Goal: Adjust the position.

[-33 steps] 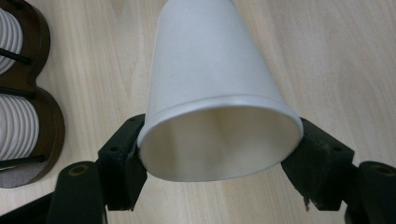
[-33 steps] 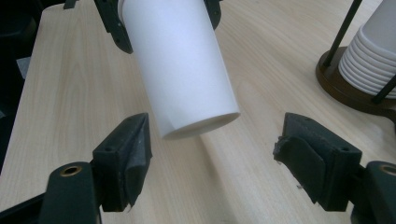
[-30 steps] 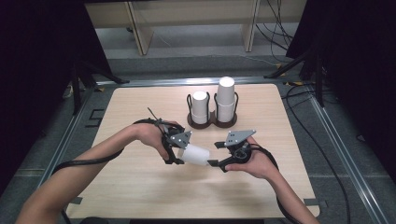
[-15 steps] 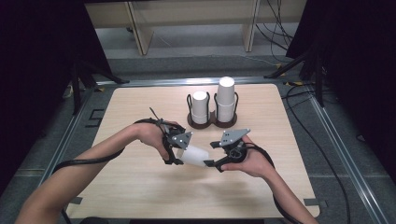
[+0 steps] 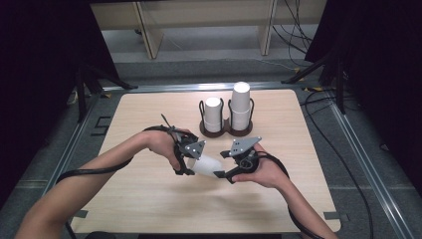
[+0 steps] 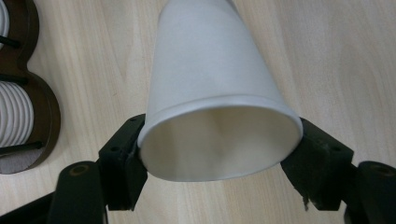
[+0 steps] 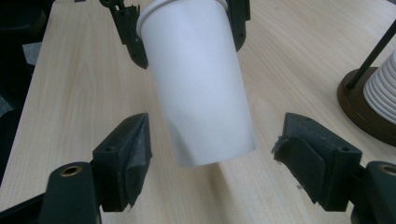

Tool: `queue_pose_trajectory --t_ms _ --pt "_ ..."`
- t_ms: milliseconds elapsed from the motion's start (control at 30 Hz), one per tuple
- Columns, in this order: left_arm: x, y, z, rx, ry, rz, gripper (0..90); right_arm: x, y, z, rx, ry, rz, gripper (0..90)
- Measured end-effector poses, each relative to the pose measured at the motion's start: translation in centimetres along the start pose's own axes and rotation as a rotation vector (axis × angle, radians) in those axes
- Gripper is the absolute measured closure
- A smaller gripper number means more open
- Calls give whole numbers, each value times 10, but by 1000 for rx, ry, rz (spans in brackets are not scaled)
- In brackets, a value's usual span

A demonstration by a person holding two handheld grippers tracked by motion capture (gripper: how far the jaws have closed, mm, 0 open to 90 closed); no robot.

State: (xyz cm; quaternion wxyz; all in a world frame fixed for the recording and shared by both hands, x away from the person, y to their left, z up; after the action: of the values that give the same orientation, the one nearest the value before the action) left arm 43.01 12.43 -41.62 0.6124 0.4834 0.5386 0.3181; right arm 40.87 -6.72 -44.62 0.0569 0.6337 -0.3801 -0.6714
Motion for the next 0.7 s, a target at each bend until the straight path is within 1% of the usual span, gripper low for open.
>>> queue_pose_trajectory --t_ms 100,133,200,267,300,333,367,400,433,467,567,600,633,700 --pt "0 -1 0 -1 -3 9 279 -2 -1 0 3 11 -2 256" --pt "-1 -1 0 1 -2 11 279 -2 -2 1 -1 4 -4 256" --pt "-1 -2 0 5 -3 18 279 -3 -3 1 -3 24 -1 256" --pt "-2 -2 0 1 -4 20 280 -5 -4 3 -4 15 7 256" --pt "-3 -2 0 1 -5 21 280 -5 -5 4 -8 19 9 255" --pt "-3 -2 0 2 -4 21 280 -7 -6 2 -1 39 1 256" --pt "-4 -1 0 2 -6 22 280 -8 -7 5 -8 24 14 255" --pt "-4 -1 1 1 -5 19 280 -8 -7 5 -8 24 14 255" --pt "-5 -1 1 1 -5 20 280 -9 -8 3 -3 48 7 255" --pt "-5 -1 1 1 -4 22 280 -9 -9 3 -5 53 8 254" --pt "-5 0 1 0 -2 28 280 -11 -10 4 -5 59 18 253" --pt "-6 0 0 2 0 28 280 -11 -11 5 -10 54 24 253" --pt "-6 0 0 2 0 28 280 -12 -12 3 5 81 12 253" --pt "-6 0 0 5 -1 30 280 -12 -12 3 5 69 20 250"
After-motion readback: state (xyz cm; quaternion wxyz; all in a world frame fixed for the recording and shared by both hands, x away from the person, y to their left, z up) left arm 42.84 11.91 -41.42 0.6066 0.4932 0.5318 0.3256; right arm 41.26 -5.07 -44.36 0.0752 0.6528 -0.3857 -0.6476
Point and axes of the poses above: each handheld gripper's, and its own axes: y roughly backward along the jaws, x roughly out of its underside, z roughly to its left, the point moved 3 cm from there along -y, roughly forward along the jaws, and after that the axes turned 11 degrees about x, right-handed, at the moved point
